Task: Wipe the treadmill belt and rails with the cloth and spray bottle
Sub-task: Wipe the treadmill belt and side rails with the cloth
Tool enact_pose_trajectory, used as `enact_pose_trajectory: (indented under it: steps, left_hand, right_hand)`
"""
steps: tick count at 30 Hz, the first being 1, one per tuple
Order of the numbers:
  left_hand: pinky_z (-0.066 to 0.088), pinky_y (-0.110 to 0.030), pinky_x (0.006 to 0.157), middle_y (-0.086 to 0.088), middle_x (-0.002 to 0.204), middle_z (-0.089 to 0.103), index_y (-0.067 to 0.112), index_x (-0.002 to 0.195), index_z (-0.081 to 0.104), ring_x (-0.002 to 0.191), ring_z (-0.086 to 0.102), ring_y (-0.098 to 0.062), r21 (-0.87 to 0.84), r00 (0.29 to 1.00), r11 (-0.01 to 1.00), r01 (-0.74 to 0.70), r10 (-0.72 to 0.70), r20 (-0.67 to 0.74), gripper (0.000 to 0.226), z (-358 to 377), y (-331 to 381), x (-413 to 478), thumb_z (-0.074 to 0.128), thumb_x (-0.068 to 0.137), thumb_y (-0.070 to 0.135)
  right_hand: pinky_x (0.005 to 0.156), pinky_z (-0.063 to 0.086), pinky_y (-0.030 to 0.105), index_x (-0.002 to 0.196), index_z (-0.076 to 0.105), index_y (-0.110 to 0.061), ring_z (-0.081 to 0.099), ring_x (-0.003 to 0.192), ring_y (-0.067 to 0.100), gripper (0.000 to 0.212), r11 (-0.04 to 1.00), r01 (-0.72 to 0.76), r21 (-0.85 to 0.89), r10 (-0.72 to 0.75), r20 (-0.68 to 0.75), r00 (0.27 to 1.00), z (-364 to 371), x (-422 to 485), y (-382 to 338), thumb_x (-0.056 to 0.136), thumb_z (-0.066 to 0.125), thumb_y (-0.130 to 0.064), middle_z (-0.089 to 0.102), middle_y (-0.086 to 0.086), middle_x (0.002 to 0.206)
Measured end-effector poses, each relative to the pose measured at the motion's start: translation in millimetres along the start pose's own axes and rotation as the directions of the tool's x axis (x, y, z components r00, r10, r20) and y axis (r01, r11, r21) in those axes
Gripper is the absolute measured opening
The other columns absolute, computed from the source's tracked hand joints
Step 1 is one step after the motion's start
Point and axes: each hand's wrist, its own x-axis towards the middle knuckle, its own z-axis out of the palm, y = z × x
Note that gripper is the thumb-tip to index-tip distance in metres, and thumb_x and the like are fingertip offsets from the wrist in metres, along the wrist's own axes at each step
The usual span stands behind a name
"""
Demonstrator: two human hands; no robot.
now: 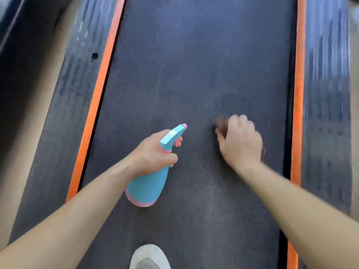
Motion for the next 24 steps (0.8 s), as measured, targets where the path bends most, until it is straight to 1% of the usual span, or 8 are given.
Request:
enact_pose_trajectory:
  steps: [5,8,12,15,18,20,22,24]
  left_hand:
    - [0.051,-0.017,0.074,0.014,0.115,0.069,0.034,0.13,0.064,0.077,0.061,0.003,-0.001,1.0,1.0,-0.004,0.004,0.007,0.06,3.3,-1.9,0.2,0.069,0.079,0.003]
    - [0.052,-0.026,0.08,0.013,0.114,0.07,0.033,0.125,0.065,0.077,0.06,0.001,0.001,1.0,1.0,-0.001,0.001,0.009,0.056,4.6,-5.1,-2.0,0.07,0.076,0.007]
    - [0.054,-0.031,0.085,0.012,0.113,0.069,0.034,0.126,0.064,0.077,0.06,-0.001,0.008,1.0,1.0,-0.003,0.003,0.004,0.059,-0.5,-6.6,-4.1,0.066,0.07,0.015]
    - [0.053,-0.023,0.083,0.014,0.113,0.07,0.033,0.127,0.065,0.087,0.065,-0.003,0.033,1.0,0.999,-0.003,0.003,-0.006,0.056,-2.6,-5.3,-2.6,0.067,0.077,0.007]
    - [0.046,-0.004,0.069,0.016,0.114,0.069,0.032,0.128,0.065,0.085,0.062,0.006,0.026,1.0,1.0,-0.007,0.007,-0.009,0.057,-1.5,0.0,1.4,0.068,0.079,0.002]
    - [0.047,-0.01,0.07,0.017,0.115,0.069,0.033,0.126,0.065,0.084,0.061,0.006,0.01,1.0,1.0,-0.01,0.01,-0.016,0.057,0.4,5.1,3.1,0.07,0.078,0.003]
    - [0.052,-0.025,0.077,0.017,0.116,0.069,0.034,0.126,0.065,0.092,0.066,-0.004,-0.003,1.0,1.0,-0.009,0.009,-0.027,0.057,0.5,7.6,3.3,0.071,0.076,0.008]
    - [0.052,-0.024,0.08,0.015,0.117,0.07,0.035,0.128,0.064,0.093,0.068,-0.009,0.001,0.999,1.0,-0.008,0.008,-0.031,0.059,0.4,7.2,3.6,0.072,0.076,0.009]
  right_hand:
    - [0.054,0.05,0.041,0.094,0.053,-0.017,0.056,0.08,0.031,0.04,0.927,0.375,0.014,-0.375,0.097,0.922,5.6,-76.4,20.6,0.091,0.051,-0.057,0.051,0.006,0.092]
    - [0.058,0.051,0.042,0.104,0.053,-0.015,0.058,0.092,0.033,0.046,0.983,0.182,-0.037,-0.181,0.035,0.983,0.6,-10.0,17.6,0.092,0.053,-0.059,0.053,0.008,0.102]
    - [0.078,0.05,0.049,0.119,0.049,-0.012,0.054,0.112,0.038,0.051,0.987,-0.115,0.112,0.107,0.077,0.991,-2.7,56.6,11.5,0.095,0.052,-0.057,0.052,0.013,0.12]
    - [0.065,0.051,0.046,0.11,0.053,-0.01,0.057,0.097,0.037,0.048,0.997,-0.054,0.054,0.053,0.017,0.998,-1.3,5.5,2.3,0.092,0.057,-0.055,0.054,0.013,0.109]
    - [0.053,0.049,0.04,0.095,0.055,-0.014,0.056,0.081,0.032,0.041,0.967,0.255,0.021,-0.256,0.05,0.965,4.3,-69.4,3.7,0.091,0.058,-0.055,0.052,0.009,0.094]
    - [0.05,0.049,0.039,0.093,0.054,-0.017,0.056,0.079,0.03,0.041,0.923,0.383,0.033,-0.384,0.068,0.921,5.0,-68.0,19.1,0.091,0.052,-0.058,0.051,0.006,0.091]
    - [0.052,0.049,0.039,0.095,0.055,-0.015,0.057,0.082,0.031,0.044,0.957,0.29,-0.002,-0.29,-0.019,0.957,1.4,-32.9,34.4,0.092,0.053,-0.059,0.052,0.008,0.094]
    - [0.062,0.052,0.043,0.101,0.056,-0.012,0.058,0.093,0.036,0.047,0.996,0.084,0.011,-0.082,-0.104,0.991,-4.3,18.3,45.3,0.092,0.057,-0.058,0.053,0.012,0.103]
